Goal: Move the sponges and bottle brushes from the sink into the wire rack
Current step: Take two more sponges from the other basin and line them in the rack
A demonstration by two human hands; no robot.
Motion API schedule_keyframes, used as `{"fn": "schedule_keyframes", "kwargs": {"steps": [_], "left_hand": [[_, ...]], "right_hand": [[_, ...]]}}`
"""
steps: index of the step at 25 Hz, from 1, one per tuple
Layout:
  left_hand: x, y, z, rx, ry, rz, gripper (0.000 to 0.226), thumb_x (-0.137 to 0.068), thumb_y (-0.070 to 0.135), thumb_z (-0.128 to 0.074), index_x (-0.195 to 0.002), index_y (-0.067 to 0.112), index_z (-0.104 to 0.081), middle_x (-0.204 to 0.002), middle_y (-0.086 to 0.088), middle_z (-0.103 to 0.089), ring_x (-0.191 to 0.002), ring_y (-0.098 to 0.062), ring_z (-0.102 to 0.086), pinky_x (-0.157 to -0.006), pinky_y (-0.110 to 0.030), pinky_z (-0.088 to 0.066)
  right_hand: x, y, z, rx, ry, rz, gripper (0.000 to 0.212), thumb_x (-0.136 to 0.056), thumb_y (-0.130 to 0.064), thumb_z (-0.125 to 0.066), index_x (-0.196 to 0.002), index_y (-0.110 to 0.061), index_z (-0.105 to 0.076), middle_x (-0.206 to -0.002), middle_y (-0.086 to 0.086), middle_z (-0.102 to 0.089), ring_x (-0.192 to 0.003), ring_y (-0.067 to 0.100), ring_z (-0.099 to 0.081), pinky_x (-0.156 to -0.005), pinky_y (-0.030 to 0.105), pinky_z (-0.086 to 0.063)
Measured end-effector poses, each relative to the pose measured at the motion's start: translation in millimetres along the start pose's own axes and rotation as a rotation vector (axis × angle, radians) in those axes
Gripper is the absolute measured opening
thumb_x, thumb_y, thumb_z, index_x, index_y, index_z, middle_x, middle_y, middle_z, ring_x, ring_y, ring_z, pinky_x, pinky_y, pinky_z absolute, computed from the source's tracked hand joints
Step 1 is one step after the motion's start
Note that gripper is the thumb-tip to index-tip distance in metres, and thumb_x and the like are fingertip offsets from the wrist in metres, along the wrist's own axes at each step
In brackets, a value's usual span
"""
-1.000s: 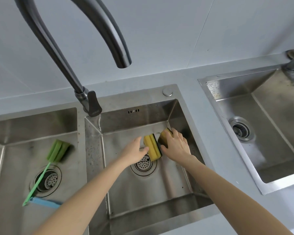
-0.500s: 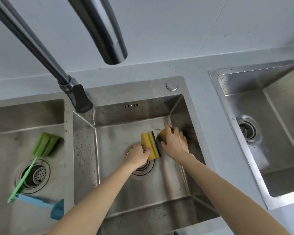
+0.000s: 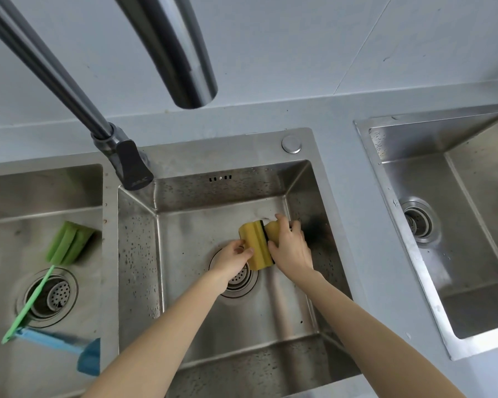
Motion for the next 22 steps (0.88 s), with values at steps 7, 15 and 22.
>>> {"fn": "schedule_keyframes", "kwargs": {"steps": [7,15,22], "left_hand": [[10,1,9,0.199,-0.048,-0.015,0.039,-0.089,0.024,-0.055,-0.126,0.024,-0.041,-0.124,-0.004,-0.049,-0.113,-0.022,-0.048,-0.098,-0.038,-0.037],[30,8,36,0.197,-0.027,-0.081,0.058,-0.084,0.028,-0.062,-0.133,0.019,-0.032,-0.121,-0.008,-0.049,-0.112,-0.022,-0.05,-0.102,-0.041,-0.042],[59,4,55,0.215,-0.053,-0.093,0.059,-0.081,0.028,-0.066,-0.13,0.012,-0.038,-0.12,-0.006,-0.052,-0.109,-0.022,-0.053,-0.086,-0.031,-0.046]], "right_hand": [[11,0,8,-0.3,0.02,-0.091,0.05,-0.088,-0.015,-0.056,-0.132,-0.013,-0.033,-0.132,0.016,-0.041,-0.114,0.032,-0.052,-0.088,0.036,-0.047],[28,-1,8,-0.429,0.047,-0.136,0.042,-0.085,-0.025,-0.06,-0.118,-0.009,-0.039,-0.123,0.013,-0.05,-0.099,0.022,-0.049,-0.08,0.032,-0.044],[53,-10,14,-0.428,0.093,-0.105,0.041,-0.085,-0.027,-0.063,-0.114,-0.006,-0.043,-0.115,0.011,-0.053,-0.096,0.02,-0.051,-0.081,0.033,-0.046]]}}
Point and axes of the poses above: each hand's wrist, its own x-axis away from the middle knuckle, its own z-axis out of the back of the hand, y = z × x, the point moved 5 cm from there along -x, towards the middle knuckle
